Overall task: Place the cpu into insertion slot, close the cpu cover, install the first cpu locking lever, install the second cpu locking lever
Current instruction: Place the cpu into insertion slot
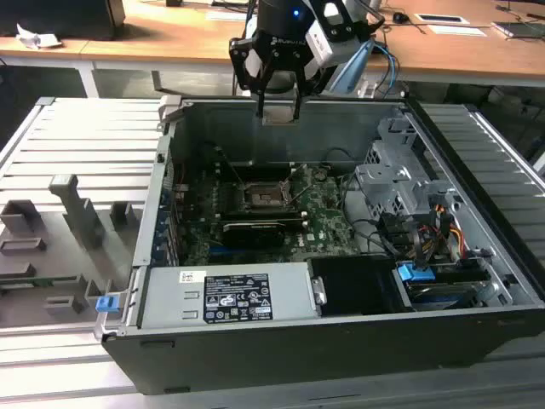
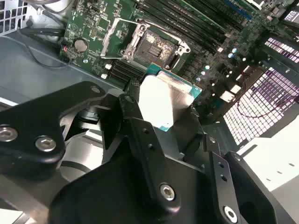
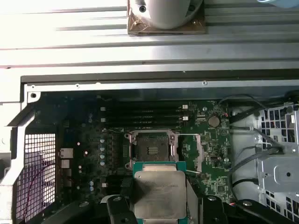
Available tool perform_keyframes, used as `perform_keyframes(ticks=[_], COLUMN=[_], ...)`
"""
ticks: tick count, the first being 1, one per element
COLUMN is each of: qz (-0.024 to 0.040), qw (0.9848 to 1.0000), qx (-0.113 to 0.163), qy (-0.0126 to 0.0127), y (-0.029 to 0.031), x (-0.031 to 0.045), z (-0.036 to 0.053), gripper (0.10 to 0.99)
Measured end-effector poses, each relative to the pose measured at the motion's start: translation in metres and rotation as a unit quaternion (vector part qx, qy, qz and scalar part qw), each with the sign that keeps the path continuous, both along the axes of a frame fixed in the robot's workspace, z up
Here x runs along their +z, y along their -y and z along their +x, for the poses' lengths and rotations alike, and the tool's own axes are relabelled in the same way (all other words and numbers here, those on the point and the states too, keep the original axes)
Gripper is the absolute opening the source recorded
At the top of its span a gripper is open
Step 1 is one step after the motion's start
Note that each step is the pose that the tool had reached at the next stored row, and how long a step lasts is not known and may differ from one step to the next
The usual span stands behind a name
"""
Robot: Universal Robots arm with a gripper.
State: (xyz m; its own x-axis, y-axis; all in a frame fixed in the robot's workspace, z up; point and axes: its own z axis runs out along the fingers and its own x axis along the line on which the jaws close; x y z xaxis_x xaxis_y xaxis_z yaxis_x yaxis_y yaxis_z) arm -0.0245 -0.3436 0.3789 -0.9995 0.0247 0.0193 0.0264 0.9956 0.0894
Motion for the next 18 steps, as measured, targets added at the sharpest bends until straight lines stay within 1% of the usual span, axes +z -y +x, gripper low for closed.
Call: perform_keyframes(ticks=[1, 2, 4, 8, 18], qz=[0.0000, 0.0000, -0.0001, -0.0001, -0.0001], qw=[1.0000, 1.0000, 0.9998, 0.9998, 0.9997], qx=[-0.001, -0.010, -0.017, -0.019, -0.023], qy=[0.0000, 0.0000, 0.0000, 0.0000, -0.0001], y=[0.0000, 0.0000, 0.0000, 0.0000, 0.0000], x=[0.0000, 0.0000, 0.0000, -0.0023, -0.0053], z=[0.0000, 0.0000, 0.0000, 0.0000, 0.0000], gripper=[0.537, 0.537, 0.537, 0.537, 0.537])
